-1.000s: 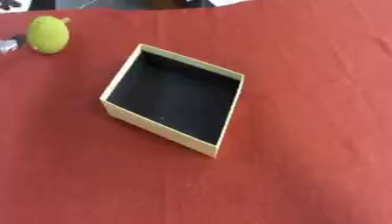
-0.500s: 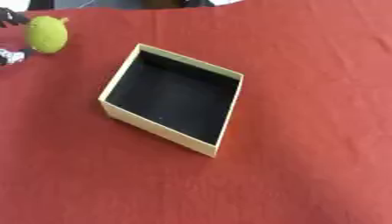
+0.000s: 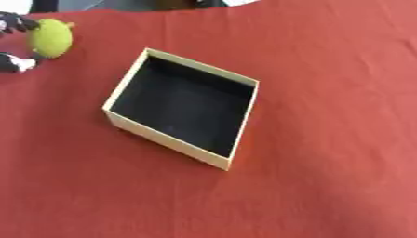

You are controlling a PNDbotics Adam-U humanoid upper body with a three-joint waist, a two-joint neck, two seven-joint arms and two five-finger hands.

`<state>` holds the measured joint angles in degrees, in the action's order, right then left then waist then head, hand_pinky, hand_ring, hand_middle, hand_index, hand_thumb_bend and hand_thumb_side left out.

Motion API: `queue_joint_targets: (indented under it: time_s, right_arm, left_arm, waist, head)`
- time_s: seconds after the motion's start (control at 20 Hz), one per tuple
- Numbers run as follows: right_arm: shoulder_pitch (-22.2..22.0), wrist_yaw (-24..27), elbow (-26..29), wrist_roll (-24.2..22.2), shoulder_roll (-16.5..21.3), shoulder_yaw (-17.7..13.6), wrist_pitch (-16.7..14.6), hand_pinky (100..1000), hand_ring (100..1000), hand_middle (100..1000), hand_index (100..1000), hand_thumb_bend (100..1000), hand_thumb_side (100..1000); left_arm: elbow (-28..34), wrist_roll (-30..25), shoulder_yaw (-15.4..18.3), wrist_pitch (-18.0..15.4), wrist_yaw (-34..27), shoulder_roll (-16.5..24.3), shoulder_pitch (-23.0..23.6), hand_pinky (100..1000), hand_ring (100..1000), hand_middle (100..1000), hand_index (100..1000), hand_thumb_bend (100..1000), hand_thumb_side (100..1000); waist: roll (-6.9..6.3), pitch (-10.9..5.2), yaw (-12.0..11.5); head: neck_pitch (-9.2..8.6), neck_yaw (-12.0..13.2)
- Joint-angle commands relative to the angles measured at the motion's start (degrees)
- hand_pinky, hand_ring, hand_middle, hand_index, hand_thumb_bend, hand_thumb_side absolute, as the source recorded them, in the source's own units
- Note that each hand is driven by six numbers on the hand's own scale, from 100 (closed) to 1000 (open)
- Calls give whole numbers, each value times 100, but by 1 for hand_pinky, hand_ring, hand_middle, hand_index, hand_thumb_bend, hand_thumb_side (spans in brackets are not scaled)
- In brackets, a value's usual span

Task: Pick up objects on the table and place them in the box.

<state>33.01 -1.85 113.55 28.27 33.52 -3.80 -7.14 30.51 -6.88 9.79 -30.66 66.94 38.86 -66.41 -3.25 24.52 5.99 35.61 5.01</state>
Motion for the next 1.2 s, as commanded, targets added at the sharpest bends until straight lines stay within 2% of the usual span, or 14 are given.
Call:
queue_joint_targets:
  time_s: [0.05,0.4,0.85,1.2]
  right_arm:
    - [105,27,105,-33,103,-16,-17,761,705,600,754,100,547]
    - [67,10,105,-63,155,7,4,761,706,599,753,100,549]
    - [141,17,105,-75,161,19,-10,761,706,598,753,100,548]
    - [170,27,105,-96,144,36,-2,761,706,597,753,100,550]
  left_arm:
    - [19,280,58,104,162,145,-133,759,778,726,895,326,398]
    - [193,358,109,53,-11,222,-231,768,780,728,894,310,411]
    - [210,94,165,231,-324,283,-240,785,827,784,903,297,447]
    - [133,5,145,252,-279,260,-202,770,825,780,900,270,392]
  waist:
    - [-2,-101,23]
    - [-86,-74,31]
    - [-139,1,179]
    - [-180,85,249]
  head:
    - [-118,43]
    - [-114,-19]
    - [-258,35]
    - [-306,68]
